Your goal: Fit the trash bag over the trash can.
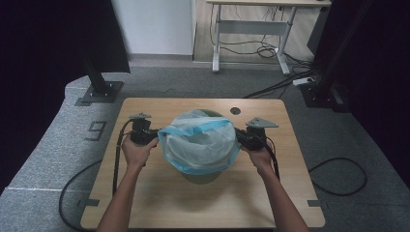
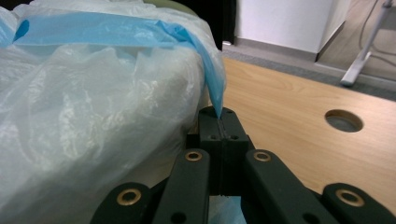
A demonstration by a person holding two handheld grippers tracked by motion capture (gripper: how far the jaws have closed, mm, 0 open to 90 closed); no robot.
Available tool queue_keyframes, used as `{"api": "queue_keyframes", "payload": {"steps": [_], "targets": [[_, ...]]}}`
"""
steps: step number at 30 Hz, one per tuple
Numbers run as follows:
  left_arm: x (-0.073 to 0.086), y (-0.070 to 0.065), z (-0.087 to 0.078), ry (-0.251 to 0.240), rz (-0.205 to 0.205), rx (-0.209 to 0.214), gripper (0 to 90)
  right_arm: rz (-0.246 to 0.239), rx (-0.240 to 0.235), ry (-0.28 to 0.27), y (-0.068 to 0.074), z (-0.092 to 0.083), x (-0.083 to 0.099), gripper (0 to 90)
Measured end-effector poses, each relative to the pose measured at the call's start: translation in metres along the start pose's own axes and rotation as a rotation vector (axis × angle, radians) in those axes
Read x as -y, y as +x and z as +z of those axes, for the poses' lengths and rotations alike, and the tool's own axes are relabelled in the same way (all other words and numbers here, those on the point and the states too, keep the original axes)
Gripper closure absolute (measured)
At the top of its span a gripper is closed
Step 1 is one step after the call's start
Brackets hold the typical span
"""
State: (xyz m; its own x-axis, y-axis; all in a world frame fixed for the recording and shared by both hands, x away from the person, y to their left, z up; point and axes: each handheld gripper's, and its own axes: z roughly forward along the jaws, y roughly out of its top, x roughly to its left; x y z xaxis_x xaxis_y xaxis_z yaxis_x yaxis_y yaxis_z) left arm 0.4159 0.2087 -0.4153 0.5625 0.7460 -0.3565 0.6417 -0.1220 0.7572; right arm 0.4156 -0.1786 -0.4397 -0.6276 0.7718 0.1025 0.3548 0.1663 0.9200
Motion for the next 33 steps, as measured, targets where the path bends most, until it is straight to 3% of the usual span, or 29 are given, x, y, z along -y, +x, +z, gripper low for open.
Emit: {"api": "queue_keyframes", "payload": {"steps": [4, 9, 12, 21, 24, 33], "targets": [[0.0, -0.001, -0.009, -0.036, 0.021, -0.023, 89.8, -0.013, 0.027, -0.04, 0.002, -0.008, -0.003, 82.2], [-0.001, -0.006, -0.028, -0.132, 0.043, -0.023, 67.3, -0.025, 0.036, -0.065, 0.001, -0.018, -0.006, 81.2], [-0.002, -0.008, -0.04, -0.161, 0.068, -0.005, 59.8, -0.025, 0.04, -0.072, -0.001, -0.023, -0.008, 83.2], [-0.008, -0.033, -0.061, -0.172, 0.181, 0.043, 52.4, -0.033, 0.042, -0.073, -0.001, -0.029, -0.012, 85.7], [-0.007, -0.042, -0.066, -0.147, 0.211, 0.063, 49.9, -0.035, 0.043, -0.07, -0.002, -0.029, -0.012, 85.7], [0.006, -0.054, -0.065, -0.086, 0.251, 0.077, 43.6, -0.034, 0.047, -0.068, -0.002, -0.032, -0.012, 85.8]]}}
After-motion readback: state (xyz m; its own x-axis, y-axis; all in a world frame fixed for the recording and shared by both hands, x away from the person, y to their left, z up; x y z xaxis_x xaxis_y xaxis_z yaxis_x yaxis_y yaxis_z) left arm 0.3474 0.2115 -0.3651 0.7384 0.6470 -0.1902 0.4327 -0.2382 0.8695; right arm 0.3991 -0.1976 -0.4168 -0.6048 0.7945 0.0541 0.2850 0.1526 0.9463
